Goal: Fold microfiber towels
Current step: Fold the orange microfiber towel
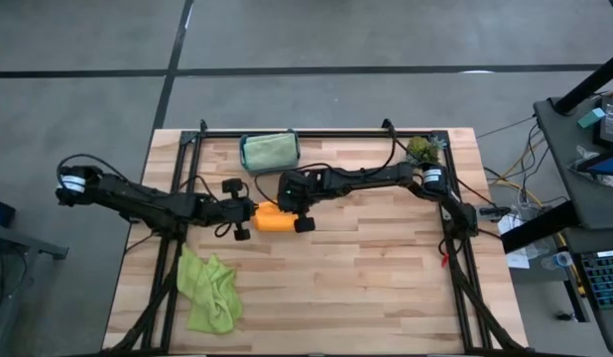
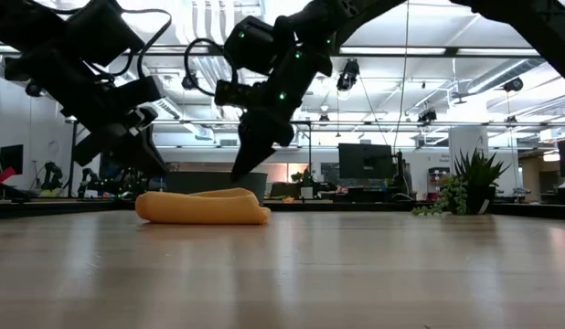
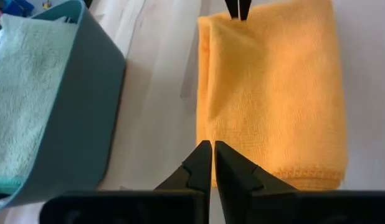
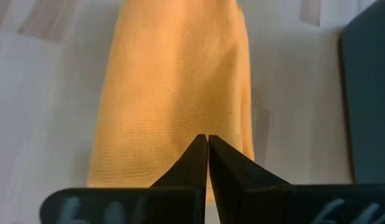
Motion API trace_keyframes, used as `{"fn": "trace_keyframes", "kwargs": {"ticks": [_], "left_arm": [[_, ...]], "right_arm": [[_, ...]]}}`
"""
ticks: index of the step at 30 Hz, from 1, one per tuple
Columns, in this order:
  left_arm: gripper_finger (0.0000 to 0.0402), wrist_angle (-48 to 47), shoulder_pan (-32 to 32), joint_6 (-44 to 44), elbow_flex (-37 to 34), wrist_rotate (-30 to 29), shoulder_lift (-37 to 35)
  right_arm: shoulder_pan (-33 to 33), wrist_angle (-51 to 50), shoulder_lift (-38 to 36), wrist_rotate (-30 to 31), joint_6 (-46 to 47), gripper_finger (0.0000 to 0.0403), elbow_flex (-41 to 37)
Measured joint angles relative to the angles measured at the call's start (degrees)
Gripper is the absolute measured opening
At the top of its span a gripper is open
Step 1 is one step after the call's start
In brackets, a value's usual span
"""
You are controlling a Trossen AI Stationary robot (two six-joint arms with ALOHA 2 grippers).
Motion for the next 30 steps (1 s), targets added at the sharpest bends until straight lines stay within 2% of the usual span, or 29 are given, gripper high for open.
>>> {"fn": "trace_keyframes", "kwargs": {"ticks": [2, 5, 8, 10, 14, 18, 24, 30], "left_arm": [[0.0007, 0.30, 0.32, -0.77, 0.00, 0.25, -0.39], [0.0022, -0.29, 1.65, -0.74, -0.02, 3.97, -1.78], [0.0055, -0.18, 4.69, -0.86, -0.24, 10.14, -3.02], [0.0084, -0.11, 7.12, -0.87, -0.60, 12.82, -3.22], [0.0145, 0.40, 11.15, -0.80, -1.71, 13.16, -2.80], [0.0189, 4.16, 13.04, -0.23, -3.00, 14.55, -1.49], [0.0199, 6.45, 13.87, 0.74, -3.04, 19.00, 2.08], [0.0182, 9.93, 13.88, 0.74, -3.04, 19.09, 7.25]], "right_arm": [[0.00, 0.00, -0.03, 0.55, -0.04, 0.0008, -0.02], [-0.43, 0.01, -1.45, 0.41, -0.51, 0.0008, -0.02], [-1.74, -0.10, -2.95, -1.42, 0.59, 0.0009, -0.02], [-3.34, -1.35, -3.48, -5.02, 2.17, 0.0016, -0.02], [-6.51, -2.56, -3.24, -13.15, 6.68, 0.0056, -0.22], [-8.27, -0.71, -3.01, -14.71, 8.70, 0.0116, -2.88], [-9.60, 9.29, -2.82, -20.11, 11.20, 0.0199, -8.83], [-10.03, 16.11, -2.70, -20.12, 13.28, 0.0234, -13.50]]}}
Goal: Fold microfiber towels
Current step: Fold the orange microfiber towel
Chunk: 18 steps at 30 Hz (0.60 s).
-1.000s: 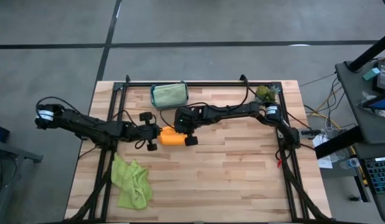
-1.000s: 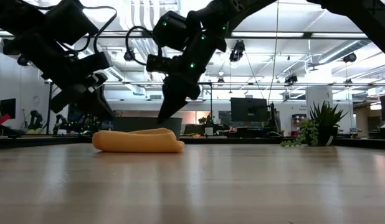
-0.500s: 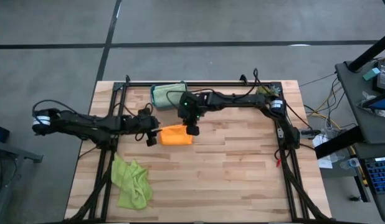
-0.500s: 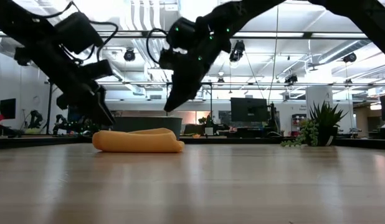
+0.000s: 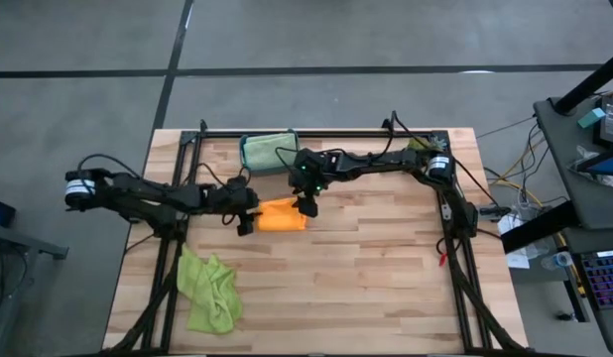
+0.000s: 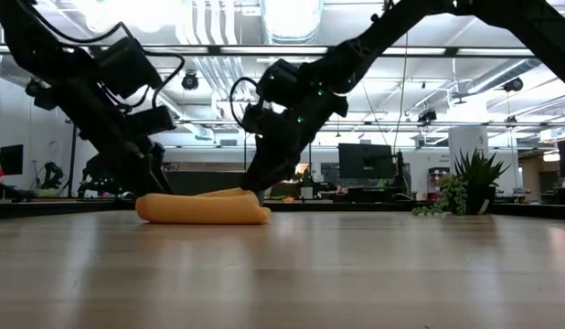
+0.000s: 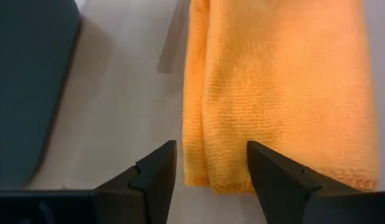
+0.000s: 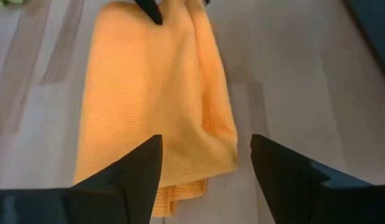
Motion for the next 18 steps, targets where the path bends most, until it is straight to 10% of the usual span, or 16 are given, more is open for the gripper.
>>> {"fn": "trace_keyframes", "kwargs": {"ticks": [6, 18], "left_arm": [[0.0144, 2.40, -0.01, 0.32, 0.09, 0.57, 3.90], [0.0007, 2.98, -0.02, 4.49, 0.38, 0.30, -1.71]], "right_arm": [[0.00, 4.90, 0.00, -0.13, 0.86, 0.0212, -3.59], [1.50, 2.39, -1.86, -2.99, -0.48, 0.0015, -3.40]]}}
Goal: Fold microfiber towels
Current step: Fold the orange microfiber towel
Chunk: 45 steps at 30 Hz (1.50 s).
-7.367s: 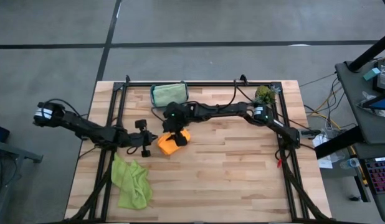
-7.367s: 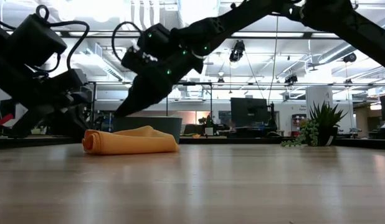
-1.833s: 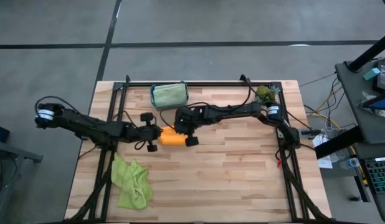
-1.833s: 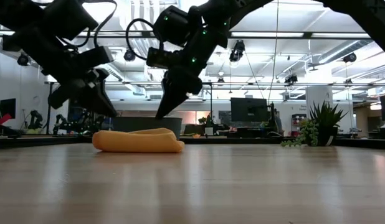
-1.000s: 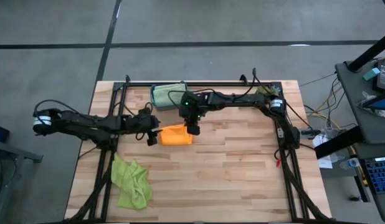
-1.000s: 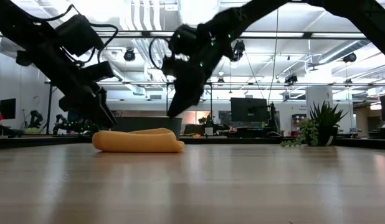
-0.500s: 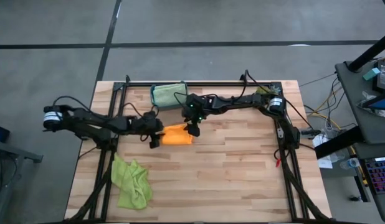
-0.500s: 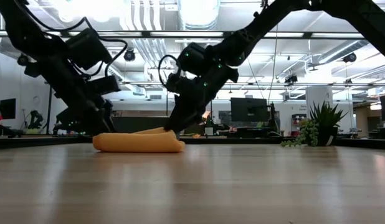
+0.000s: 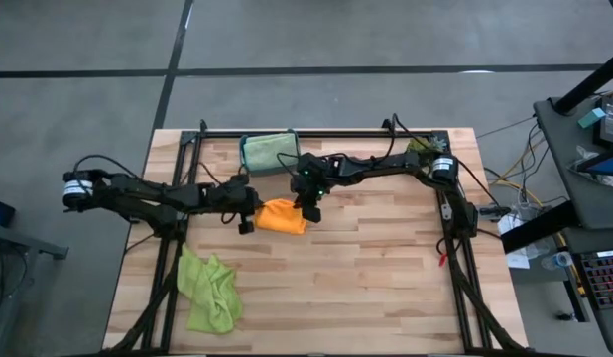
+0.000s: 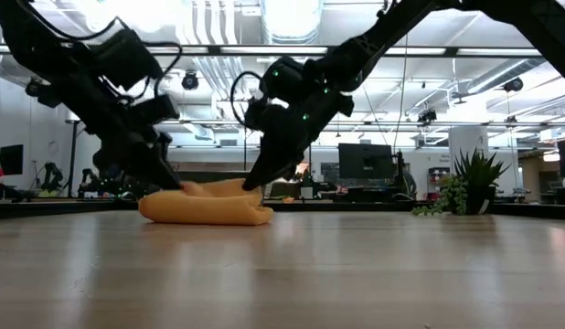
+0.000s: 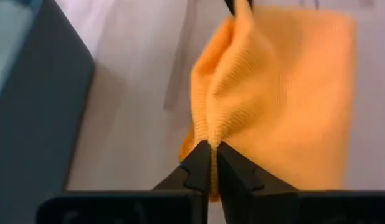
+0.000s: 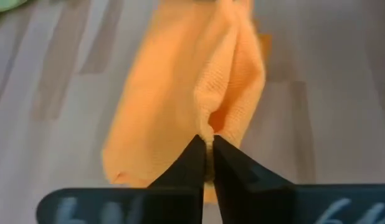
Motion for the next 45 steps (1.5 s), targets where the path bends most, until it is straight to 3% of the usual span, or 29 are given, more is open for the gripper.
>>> {"fn": "trace_keyframes", "kwargs": {"ticks": [6, 13, 17, 23, 29, 33, 36, 40, 45], "left_arm": [[0.0004, 1.01, 0.01, 2.15, 0.91, -0.14, -4.62], [0.0002, 5.36, -0.01, 3.05, 1.21, 0.03, -3.30], [0.0002, 10.43, -0.04, 3.05, 1.18, 0.39, -0.13], [0.0002, 16.24, 0.01, 3.44, 1.90, -0.28, 7.43], [0.0002, 20.42, 0.24, 3.07, 2.69, -2.55, 15.09], [0.0003, 20.38, 0.76, 3.03, 4.27, -3.32, 18.07], [0.0023, 20.14, 0.76, 3.03, 5.06, -3.41, 19.27], [0.0078, 19.32, 0.86, 3.01, 5.66, -4.03, 19.55], [0.0147, 18.28, 0.89, 3.31, 5.68, -11.60, 18.30]], "right_arm": [[2.46, -4.25, -3.39, 0.10, -1.70, 0.0010, 0.00], [5.25, -8.10, -5.48, 0.41, -3.34, 0.0009, 0.04], [5.99, -11.13, -5.53, 1.34, -3.40, 0.0009, 0.05], [6.06, -14.16, -5.51, 7.83, -2.55, 0.0009, -0.65], [6.04, -13.48, -5.44, 8.53, -2.34, 0.0009, -2.11], [5.96, -13.78, -5.42, 14.77, -1.25, 0.0009, -2.88], [5.30, -14.02, -5.42, 16.25, -0.04, 0.0013, -3.04], [4.64, -14.07, -5.42, 16.65, 0.76, 0.0045, -3.13], [3.84, -15.15, -5.44, 17.52, 1.56, 0.0103, -3.01]]}}
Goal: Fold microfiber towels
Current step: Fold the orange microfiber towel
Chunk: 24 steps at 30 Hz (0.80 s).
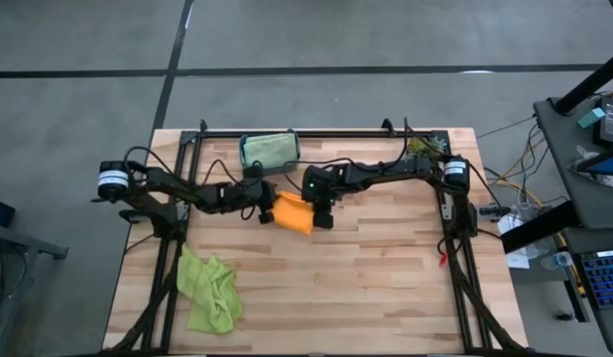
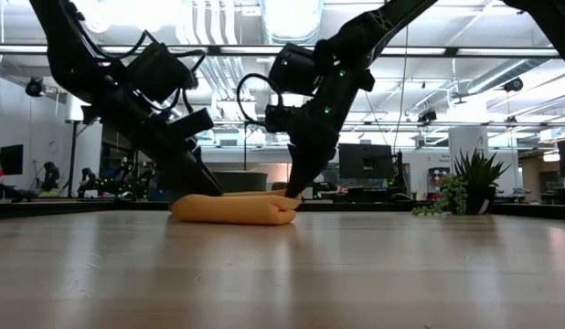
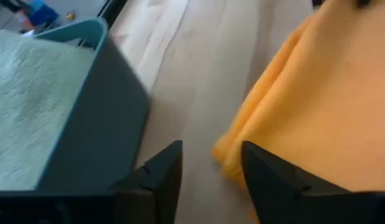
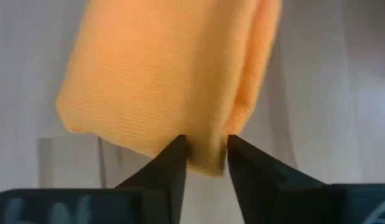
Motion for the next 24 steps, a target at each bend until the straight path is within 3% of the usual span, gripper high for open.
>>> {"fn": "trace_keyframes", "kwargs": {"ticks": [6, 12, 17, 24], "left_arm": [[0.0184, -3.52, -0.02, 3.78, 0.07, -0.83, -3.98], [0.0187, -8.13, -0.07, 4.15, -0.01, 0.98, -11.66], [0.0186, -9.49, -0.32, 1.99, -1.07, 13.90, -16.49], [0.0148, -4.44, -0.65, -5.54, -1.66, 15.53, -13.73]], "right_arm": [[-1.17, -3.16, -1.47, 3.04, 0.19, 0.0147, 0.13], [-1.31, -4.46, -3.43, 3.13, 1.23, 0.0152, 0.13], [-0.33, -3.27, -5.22, 4.75, 1.69, 0.0123, 0.13], [2.91, 14.70, -5.76, 4.66, 2.11, 0.0037, -3.58]]}}
